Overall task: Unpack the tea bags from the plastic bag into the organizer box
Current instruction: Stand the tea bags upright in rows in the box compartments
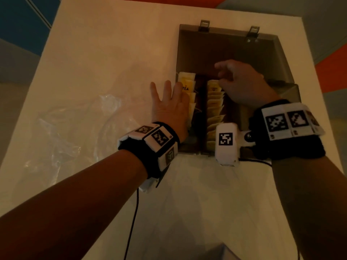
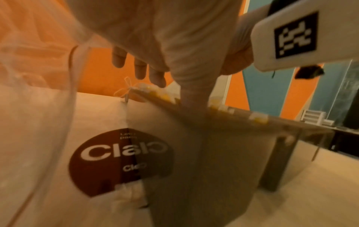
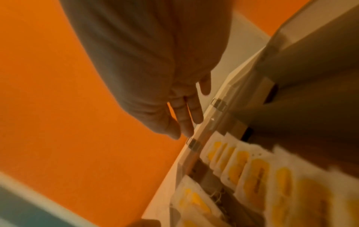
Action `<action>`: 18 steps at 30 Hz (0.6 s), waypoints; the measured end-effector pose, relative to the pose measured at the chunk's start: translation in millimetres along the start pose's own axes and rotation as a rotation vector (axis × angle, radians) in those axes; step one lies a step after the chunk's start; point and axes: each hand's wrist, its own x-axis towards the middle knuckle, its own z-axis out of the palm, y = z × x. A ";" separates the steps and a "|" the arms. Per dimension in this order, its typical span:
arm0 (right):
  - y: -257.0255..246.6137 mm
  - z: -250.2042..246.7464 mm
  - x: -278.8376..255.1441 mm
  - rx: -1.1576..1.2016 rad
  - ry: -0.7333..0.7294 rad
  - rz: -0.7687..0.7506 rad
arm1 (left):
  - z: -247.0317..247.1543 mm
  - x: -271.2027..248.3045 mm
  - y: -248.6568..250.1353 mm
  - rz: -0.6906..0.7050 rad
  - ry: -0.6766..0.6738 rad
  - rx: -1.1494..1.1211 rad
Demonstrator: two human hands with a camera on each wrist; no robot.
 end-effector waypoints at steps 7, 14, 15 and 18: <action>36.4 12.3 -63.1 0.777 -0.001 0.282 | -4.7 -9.8 -0.6 0.296 0.098 0.067; 30.2 51.5 -77.1 1.206 -0.156 0.326 | -30.8 -21.0 -17.8 0.075 0.236 -0.363; 25.9 54.4 -76.3 1.244 -0.158 0.315 | -37.4 -26.3 -23.5 0.041 0.300 -0.463; 20.4 55.7 -72.7 1.182 -0.101 0.355 | -49.3 -45.9 -45.5 0.017 0.515 -0.652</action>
